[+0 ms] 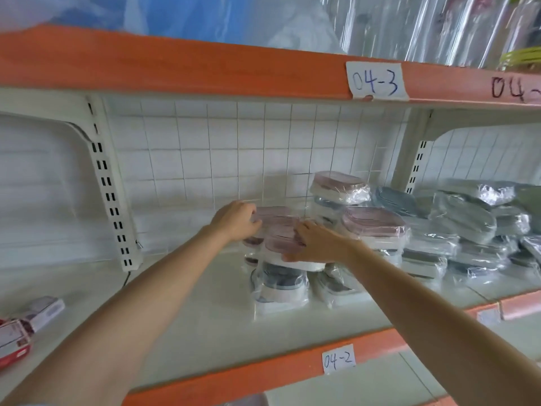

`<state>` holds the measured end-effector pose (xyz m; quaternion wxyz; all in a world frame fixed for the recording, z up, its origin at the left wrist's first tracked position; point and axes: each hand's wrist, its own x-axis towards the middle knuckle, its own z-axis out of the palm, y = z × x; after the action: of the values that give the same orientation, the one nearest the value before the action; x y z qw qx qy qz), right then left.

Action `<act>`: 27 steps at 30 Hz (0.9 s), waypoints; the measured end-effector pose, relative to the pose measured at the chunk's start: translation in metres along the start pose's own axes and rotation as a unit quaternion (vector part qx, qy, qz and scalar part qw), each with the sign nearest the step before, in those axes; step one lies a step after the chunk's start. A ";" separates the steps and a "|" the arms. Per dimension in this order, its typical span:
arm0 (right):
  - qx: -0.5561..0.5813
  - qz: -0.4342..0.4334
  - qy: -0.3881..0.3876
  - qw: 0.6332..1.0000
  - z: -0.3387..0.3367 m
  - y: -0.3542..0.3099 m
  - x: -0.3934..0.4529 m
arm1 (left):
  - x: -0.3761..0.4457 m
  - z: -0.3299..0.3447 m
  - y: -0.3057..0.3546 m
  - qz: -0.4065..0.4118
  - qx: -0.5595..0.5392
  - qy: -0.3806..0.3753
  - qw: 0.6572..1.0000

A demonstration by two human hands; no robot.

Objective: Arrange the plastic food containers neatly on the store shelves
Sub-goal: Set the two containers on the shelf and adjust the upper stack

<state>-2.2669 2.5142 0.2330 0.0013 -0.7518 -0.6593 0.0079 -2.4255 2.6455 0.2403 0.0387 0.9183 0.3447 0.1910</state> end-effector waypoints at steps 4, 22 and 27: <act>-0.011 0.009 -0.010 1.000 0.009 0.000 0.004 | 0.036 0.015 -0.002 0.021 0.012 -0.018 1.000; -0.001 0.010 -0.018 1.000 0.010 -0.003 0.003 | 0.059 0.027 0.000 0.026 -0.030 -0.047 0.998; 0.016 0.023 0.021 0.999 0.014 -0.006 -0.002 | 0.038 0.008 -0.001 0.023 0.074 0.012 0.997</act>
<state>-2.2735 2.5126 0.2188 0.0274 -0.7664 -0.6418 0.0029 -2.3966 2.6712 0.2456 -0.0376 0.9241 0.3366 0.1771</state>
